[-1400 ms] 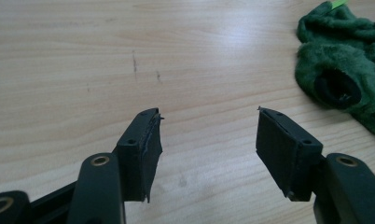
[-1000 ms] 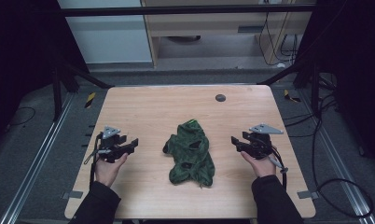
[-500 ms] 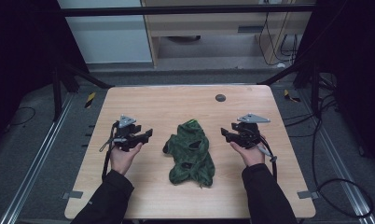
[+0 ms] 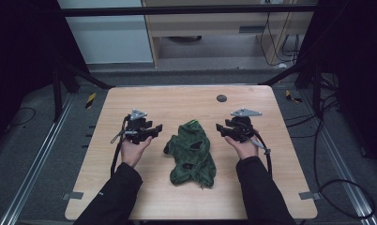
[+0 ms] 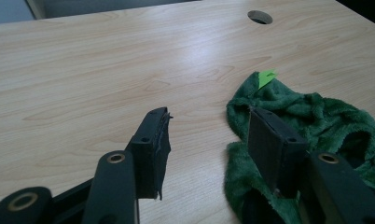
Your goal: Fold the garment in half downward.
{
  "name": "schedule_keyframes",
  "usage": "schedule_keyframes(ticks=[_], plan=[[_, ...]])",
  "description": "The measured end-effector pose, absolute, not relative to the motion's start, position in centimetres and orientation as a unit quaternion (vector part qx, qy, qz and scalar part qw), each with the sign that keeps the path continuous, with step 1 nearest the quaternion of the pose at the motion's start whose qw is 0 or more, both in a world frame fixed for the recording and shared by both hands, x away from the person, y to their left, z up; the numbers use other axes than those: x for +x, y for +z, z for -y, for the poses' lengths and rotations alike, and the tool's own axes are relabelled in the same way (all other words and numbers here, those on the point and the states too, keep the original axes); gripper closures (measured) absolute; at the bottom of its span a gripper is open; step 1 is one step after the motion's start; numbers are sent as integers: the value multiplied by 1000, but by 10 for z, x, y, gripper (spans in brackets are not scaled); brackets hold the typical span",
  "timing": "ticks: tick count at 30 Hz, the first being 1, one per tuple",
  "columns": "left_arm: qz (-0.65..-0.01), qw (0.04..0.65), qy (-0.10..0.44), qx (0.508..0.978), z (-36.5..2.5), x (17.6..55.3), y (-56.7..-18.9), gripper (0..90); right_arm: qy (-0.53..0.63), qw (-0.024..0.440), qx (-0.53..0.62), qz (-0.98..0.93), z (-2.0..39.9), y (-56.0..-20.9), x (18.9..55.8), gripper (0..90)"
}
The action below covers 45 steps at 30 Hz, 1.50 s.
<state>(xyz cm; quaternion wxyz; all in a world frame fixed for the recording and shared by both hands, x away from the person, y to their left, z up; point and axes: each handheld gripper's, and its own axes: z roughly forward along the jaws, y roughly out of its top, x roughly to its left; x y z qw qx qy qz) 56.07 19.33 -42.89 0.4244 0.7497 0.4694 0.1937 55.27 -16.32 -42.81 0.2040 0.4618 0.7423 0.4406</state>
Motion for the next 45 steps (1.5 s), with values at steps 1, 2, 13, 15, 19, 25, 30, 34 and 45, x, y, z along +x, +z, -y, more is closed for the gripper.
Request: schedule_keyframes(ticks=[1, 2, 13, 15, 19, 25, 30, 34, 45], plan=[[-469, 424, 194, 750, -193, 561, -429, 479, 441, 204, 462, -742, 163, -428, 553, 528], [-470, 425, 192, 750, -191, 563, -430, 481, 444, 199, 465, -739, 161, -430, 556, 534], [-462, 411, 175, 766, -176, 578, -445, 484, 438, 185, 470, -743, 151, -442, 571, 547], [-461, 407, 167, 771, -173, 581, -450, 484, 435, 185, 470, -746, 148, -443, 574, 550], [-455, 398, 162, 780, -167, 585, -459, 486, 436, 178, 470, -747, 142, -447, 580, 554], [-446, 389, 153, 791, -159, 587, -467, 485, 425, 163, 471, -756, 134, -457, 584, 553], [-439, 376, 142, 804, -148, 590, -478, 476, 420, 154, 469, -762, 126, -463, 586, 553], [-437, 372, 138, 807, -144, 591, -483, 476, 410, 149, 467, -769, 120, -470, 587, 554], [-442, 368, 116, 810, -139, 595, -492, 573, 398, 128, 463, -782, 107, -484, 590, 587]])
